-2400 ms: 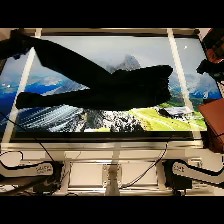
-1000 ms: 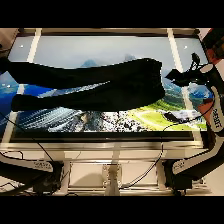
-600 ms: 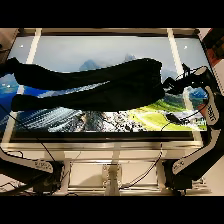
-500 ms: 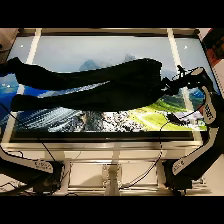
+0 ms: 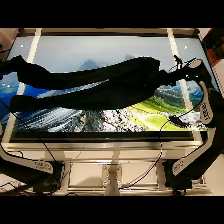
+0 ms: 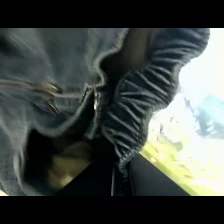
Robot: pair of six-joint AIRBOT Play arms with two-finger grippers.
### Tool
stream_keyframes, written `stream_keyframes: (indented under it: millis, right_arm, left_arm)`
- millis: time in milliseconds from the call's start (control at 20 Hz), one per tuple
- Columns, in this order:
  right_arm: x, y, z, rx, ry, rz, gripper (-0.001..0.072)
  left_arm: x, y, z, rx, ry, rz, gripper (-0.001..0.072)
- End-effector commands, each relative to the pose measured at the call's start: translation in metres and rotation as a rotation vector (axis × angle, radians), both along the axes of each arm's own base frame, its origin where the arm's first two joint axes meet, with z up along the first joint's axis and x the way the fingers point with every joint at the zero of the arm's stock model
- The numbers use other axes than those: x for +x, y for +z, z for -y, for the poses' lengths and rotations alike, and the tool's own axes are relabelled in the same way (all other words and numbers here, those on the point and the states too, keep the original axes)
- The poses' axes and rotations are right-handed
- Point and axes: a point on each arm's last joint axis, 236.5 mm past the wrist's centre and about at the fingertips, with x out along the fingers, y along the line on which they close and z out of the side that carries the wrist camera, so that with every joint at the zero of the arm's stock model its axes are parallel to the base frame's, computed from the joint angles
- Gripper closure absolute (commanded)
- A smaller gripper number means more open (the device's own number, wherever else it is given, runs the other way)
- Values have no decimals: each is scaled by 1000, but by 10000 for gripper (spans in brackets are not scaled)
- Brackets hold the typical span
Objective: Fold the clothes and pants, and hang the long-sleeved shirts on hangers.
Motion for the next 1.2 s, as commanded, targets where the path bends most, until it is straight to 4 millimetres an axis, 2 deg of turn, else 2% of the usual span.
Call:
stream_keyframes:
  millis: [0, 100, 150, 250, 350, 550, 650, 700, 800, 1000, 1100, 1150]
  right_arm:
    - [6, 52, 70, -171, -138, 84, 689]
    - [-21, 67, 112, -253, -203, 32, 689]
    - [-38, 70, 124, -261, -214, -8, 689]
    - [-68, 63, 132, -251, -221, -88, 688]
    - [-98, 43, 133, -265, -225, -164, 688]
    - [-150, 2, 117, -279, -253, -203, 688]
    - [-168, -4, 110, -292, -274, -184, 688]
    - [-173, -3, 109, -302, -284, -165, 688]
    - [-175, 8, 111, -333, -298, -112, 688]
    - [-177, 45, 123, -416, -309, -14, 688]
    - [-186, 56, 127, -459, -299, -8, 688]
    - [-190, 61, 128, -473, -296, -5, 688]
  left_arm:
    - [8, 29, -19, 39, 82, 98, 679]
    - [11, 41, -31, 67, 127, 143, 679]
    - [11, 39, -30, 68, 123, 138, 679]
    - [12, 24, -24, 53, 101, 105, 680]
    - [13, 3, -16, 31, 72, 58, 680]
    - [10, -38, -5, 8, 19, -37, 679]
    - [10, -37, -5, 7, 19, -35, 679]
    - [10, -29, -5, 17, 21, -21, 678]
    - [10, 0, -8, 85, 10, 31, 679]
    - [-13, 98, -7, 252, -23, 166, 679]
    - [-35, 153, -1, 292, -20, 236, 680]
    - [-49, 174, 7, 305, -41, 252, 680]
